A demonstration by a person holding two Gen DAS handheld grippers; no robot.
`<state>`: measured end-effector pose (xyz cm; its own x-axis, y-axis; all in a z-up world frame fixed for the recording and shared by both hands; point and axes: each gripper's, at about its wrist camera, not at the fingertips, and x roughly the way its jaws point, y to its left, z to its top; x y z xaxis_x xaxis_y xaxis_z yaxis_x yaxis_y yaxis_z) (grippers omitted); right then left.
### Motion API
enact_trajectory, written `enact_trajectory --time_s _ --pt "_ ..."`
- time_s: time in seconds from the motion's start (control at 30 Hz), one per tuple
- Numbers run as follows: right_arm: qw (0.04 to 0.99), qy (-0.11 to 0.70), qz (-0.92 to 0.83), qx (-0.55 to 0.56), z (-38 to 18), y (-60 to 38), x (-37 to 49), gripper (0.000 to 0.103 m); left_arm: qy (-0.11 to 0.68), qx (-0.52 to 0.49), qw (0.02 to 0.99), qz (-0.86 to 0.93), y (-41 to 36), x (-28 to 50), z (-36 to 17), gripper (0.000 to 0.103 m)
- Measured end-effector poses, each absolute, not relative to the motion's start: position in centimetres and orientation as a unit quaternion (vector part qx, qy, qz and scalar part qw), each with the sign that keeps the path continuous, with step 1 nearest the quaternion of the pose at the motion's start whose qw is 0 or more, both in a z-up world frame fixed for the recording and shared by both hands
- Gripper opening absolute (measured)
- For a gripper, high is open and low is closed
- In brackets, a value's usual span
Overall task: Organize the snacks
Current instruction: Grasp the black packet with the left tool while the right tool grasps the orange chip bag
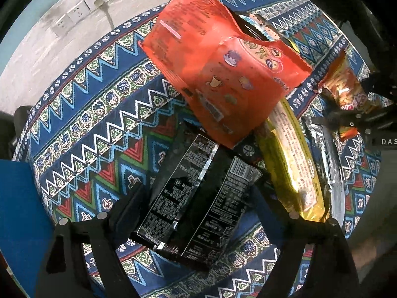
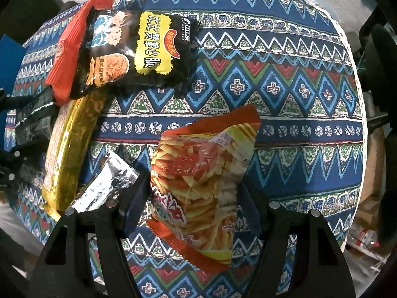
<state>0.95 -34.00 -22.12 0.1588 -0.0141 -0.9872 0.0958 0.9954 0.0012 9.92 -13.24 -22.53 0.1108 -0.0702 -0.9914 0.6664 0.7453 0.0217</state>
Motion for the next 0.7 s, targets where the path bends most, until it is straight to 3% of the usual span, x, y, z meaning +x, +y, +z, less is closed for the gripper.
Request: enact_trajectory --time_s 0.37,0.43,0.5,0.6,0.7 --pt "0.761 0.648 -0.031 0.020 -21.7 -33.8 0.9 0.070 0.598 0.296 0.695 -0.268 -13.9 7.8 -24.2 0.097" --pt "0.762 0.646 -0.028 0.014 -22.0 -33.6 0.9 0.066 0.598 0.287 0.700 -0.264 -13.6 8.3 -24.2 0.097" --pt "0.765 0.643 -0.027 0.008 -22.3 -33.3 0.8 0.056 0.601 0.276 0.702 -0.264 -13.4 8.5 -24.2 0.090" --pt "0.766 0.643 -0.021 0.002 -22.2 -32.7 0.7 0.047 0.594 0.267 0.712 -0.262 -12.8 8.5 -23.0 0.066" --pt "0.770 0.637 -0.019 -0.008 -21.4 -32.3 0.6 0.044 0.590 0.270 0.719 -0.249 -12.6 8.0 -22.5 0.065"
